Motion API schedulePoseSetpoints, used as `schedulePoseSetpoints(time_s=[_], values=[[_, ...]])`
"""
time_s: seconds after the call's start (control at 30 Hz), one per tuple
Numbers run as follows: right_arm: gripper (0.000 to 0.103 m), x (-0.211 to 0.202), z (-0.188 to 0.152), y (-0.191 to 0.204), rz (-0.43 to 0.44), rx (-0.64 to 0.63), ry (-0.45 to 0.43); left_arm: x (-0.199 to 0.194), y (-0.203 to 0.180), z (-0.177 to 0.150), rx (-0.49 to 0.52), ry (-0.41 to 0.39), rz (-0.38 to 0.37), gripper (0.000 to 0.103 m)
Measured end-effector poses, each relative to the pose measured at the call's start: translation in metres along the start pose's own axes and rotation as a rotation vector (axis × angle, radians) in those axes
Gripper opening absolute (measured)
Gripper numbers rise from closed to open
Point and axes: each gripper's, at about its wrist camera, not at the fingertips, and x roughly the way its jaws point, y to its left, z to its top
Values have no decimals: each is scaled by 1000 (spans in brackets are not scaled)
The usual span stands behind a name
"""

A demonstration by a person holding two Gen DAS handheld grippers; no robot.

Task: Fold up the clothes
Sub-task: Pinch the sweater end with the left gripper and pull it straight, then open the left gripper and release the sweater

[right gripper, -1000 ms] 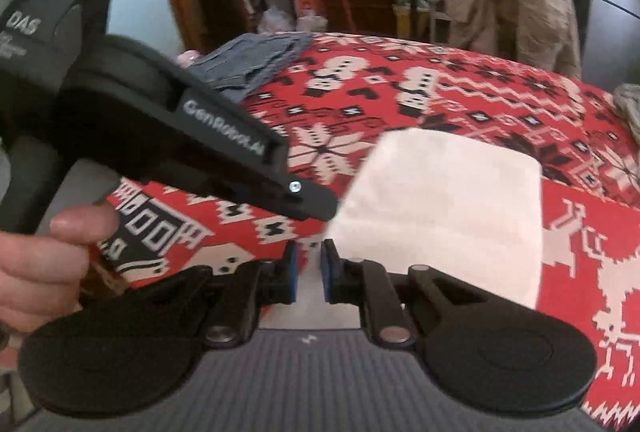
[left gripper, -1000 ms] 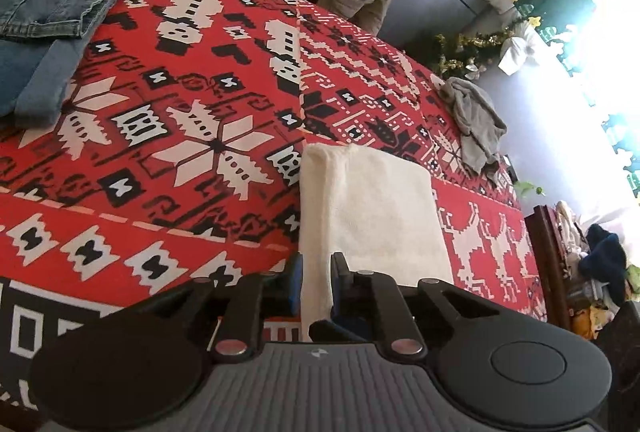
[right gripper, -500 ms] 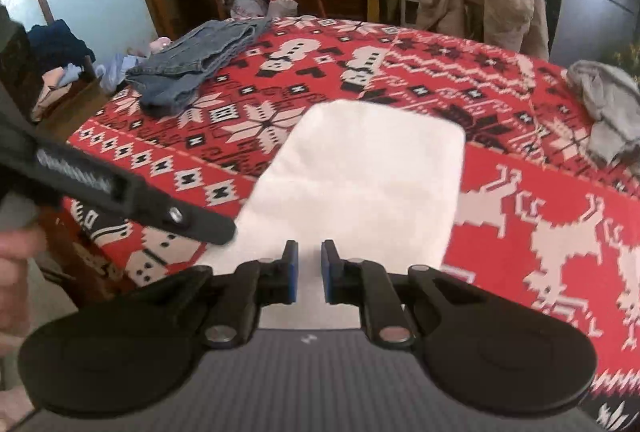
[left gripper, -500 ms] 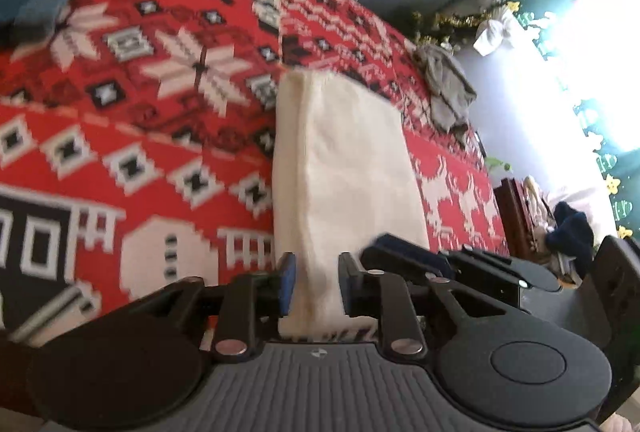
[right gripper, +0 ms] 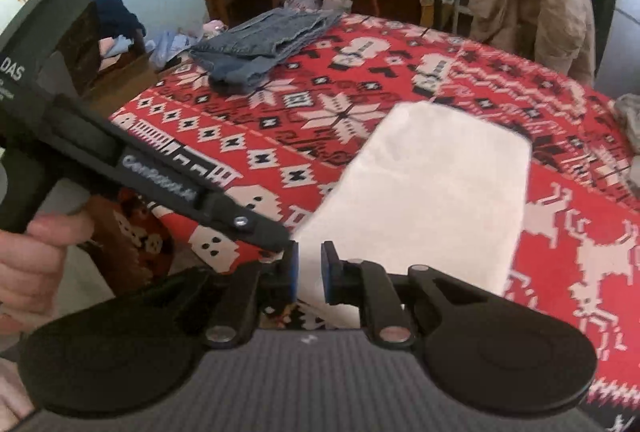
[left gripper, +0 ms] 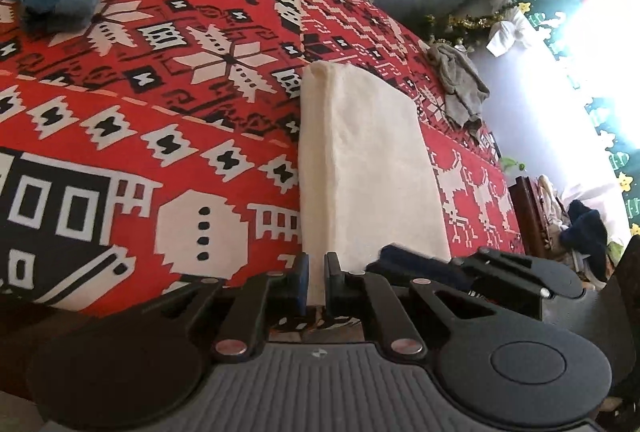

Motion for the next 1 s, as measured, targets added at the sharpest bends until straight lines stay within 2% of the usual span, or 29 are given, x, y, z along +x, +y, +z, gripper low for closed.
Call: schedulePoseSetpoints(time_s=[0.17, 0.27, 0.3, 0.4, 0.5, 0.6, 0.67, 0.8, 0.83, 0.97, 1.0], values=[[14, -3, -4, -16, -47, 59, 13, 0, 3, -3, -40, 2, -50, 16], [15, -1, -7, -18, -26, 70, 17, 7, -4, -6, -4, 21, -36, 16], [15, 0, -7, -17, -15, 68, 17, 9, -7, -8, 17, 27, -26, 6], [14, 4, -7, -8, 23, 41, 23, 8, -11, -13, 71, 20, 11, 6], [14, 7, -7, 3, 30, -6, 24, 4, -9, -14, 82, 21, 17, 5], [14, 2, -1, -1, 38, 5, 10, -4, -8, -12, 97, 9, 49, 5], [14, -3, 5, -8, 14, 20, -21, -9, -7, -9, 95, -6, 67, 5], [15, -2, 21, -33, -60, 46, -57, -11, -5, 10, 55, -60, 49, 7], [15, 3, 25, -40, -72, 47, -54, -8, -7, 18, 50, -74, 44, 8], [14, 23, 42, -61, -113, 40, -44, 10, -11, 50, 25, -110, 28, 37], [14, 27, 45, -65, -115, 42, -44, 18, -11, 60, 14, -102, 20, 39]])
